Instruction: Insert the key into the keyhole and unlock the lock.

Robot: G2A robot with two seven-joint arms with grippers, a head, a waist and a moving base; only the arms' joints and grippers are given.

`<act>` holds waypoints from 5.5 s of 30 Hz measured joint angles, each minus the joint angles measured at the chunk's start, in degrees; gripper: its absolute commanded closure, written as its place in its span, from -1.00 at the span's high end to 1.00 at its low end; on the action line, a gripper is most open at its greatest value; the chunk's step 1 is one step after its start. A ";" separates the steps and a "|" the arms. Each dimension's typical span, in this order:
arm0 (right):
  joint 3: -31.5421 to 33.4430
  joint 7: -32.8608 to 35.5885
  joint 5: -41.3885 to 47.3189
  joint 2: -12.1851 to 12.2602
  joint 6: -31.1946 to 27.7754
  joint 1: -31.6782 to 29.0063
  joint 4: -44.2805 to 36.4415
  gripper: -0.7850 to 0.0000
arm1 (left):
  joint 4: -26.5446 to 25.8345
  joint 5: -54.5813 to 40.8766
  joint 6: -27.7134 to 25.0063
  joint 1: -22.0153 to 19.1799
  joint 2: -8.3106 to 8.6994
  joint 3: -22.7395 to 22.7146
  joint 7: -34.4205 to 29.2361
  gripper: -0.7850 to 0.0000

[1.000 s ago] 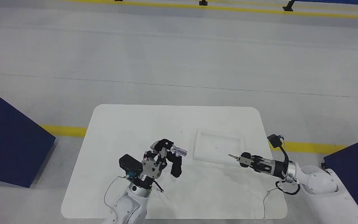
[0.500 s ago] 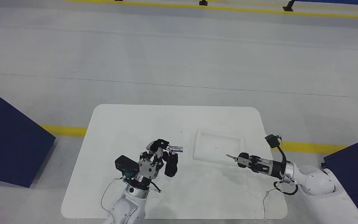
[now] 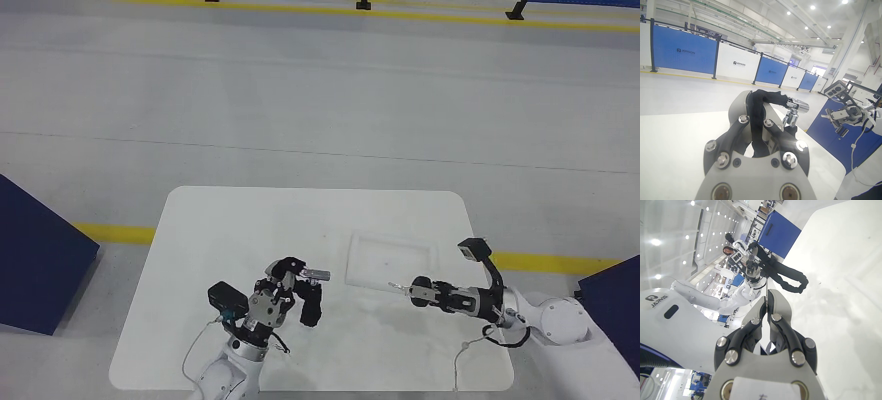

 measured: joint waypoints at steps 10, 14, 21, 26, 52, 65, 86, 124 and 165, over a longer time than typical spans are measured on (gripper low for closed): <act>-5.52 6.77 4.16 -0.19 6.77 5.14 0.56 -1.00 | 2.30 1.43 4.69 -0.56 -0.61 1.77 2.80 -1.00; -8.09 8.05 5.63 -0.76 8.05 7.57 1.78 -1.00 | 2.94 2.57 6.34 -1.11 -0.82 2.45 3.10 -1.00; -12.04 9.85 8.42 -1.92 9.85 11.47 4.33 -1.00 | 3.82 4.04 7.40 -2.93 -1.21 3.79 2.34 -1.00; -14.42 10.53 10.43 -2.78 10.54 13.30 6.16 -1.00 | 4.04 4.34 7.20 -3.23 -1.27 4.02 2.36 -1.00; -14.37 10.51 10.40 -2.76 10.52 13.27 6.14 -1.00 | 3.74 -1.81 -5.45 -2.11 -0.68 2.93 0.88 -1.00; -15.22 9.37 12.02 -3.33 15.86 13.47 5.03 -1.00 | 3.74 -1.80 -5.44 -2.12 -0.68 2.93 0.87 -1.00; -18.71 8.59 12.09 -5.98 13.74 17.71 9.48 -1.00 | 3.74 -1.80 -5.45 -2.12 -0.68 2.93 0.87 -1.00; -17.12 7.67 7.95 -7.56 8.64 17.14 8.58 -1.00 | 3.74 -1.80 -5.45 -2.12 -0.68 2.93 0.87 -1.00; -16.87 5.27 6.10 -8.84 12.58 16.61 7.40 -1.00 | 2.98 -0.17 -2.22 -1.76 -0.75 3.17 0.86 -1.00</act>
